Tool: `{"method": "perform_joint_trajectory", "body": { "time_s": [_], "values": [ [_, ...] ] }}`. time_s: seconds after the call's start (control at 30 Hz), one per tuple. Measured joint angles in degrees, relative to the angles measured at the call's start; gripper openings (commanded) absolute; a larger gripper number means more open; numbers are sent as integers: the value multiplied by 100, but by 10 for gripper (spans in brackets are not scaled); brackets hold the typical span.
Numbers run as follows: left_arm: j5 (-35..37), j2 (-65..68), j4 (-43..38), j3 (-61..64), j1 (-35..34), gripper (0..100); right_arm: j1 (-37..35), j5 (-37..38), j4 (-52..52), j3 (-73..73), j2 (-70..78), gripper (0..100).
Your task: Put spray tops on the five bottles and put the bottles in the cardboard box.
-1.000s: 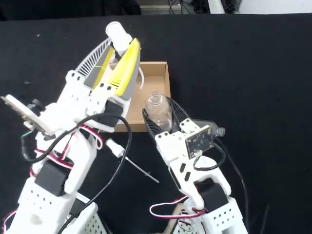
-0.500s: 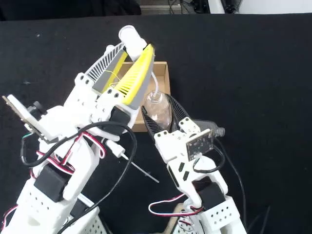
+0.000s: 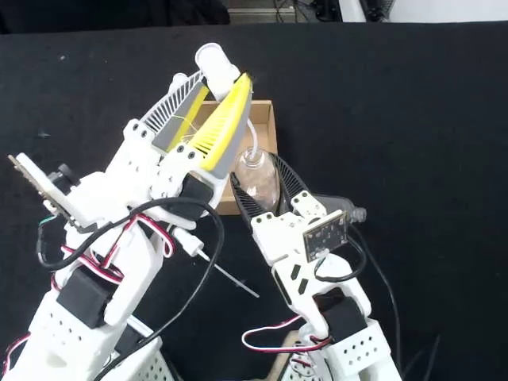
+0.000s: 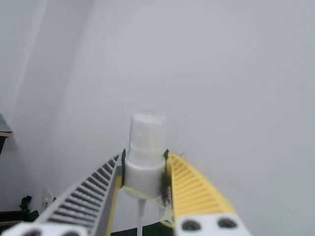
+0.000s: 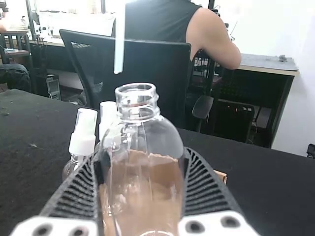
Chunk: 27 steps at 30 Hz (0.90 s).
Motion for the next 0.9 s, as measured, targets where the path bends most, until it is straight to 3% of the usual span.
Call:
{"method": "perform_joint_trajectory", "body": {
  "time_s": [0.3, 0.9],
  "values": [
    [18, 0, -1064, 870, -9, 30, 0, 0, 0, 9, 0, 11],
    [9, 0, -1204, 818, -264, 30, 0, 0, 0, 9, 0, 11]
  ]
}}
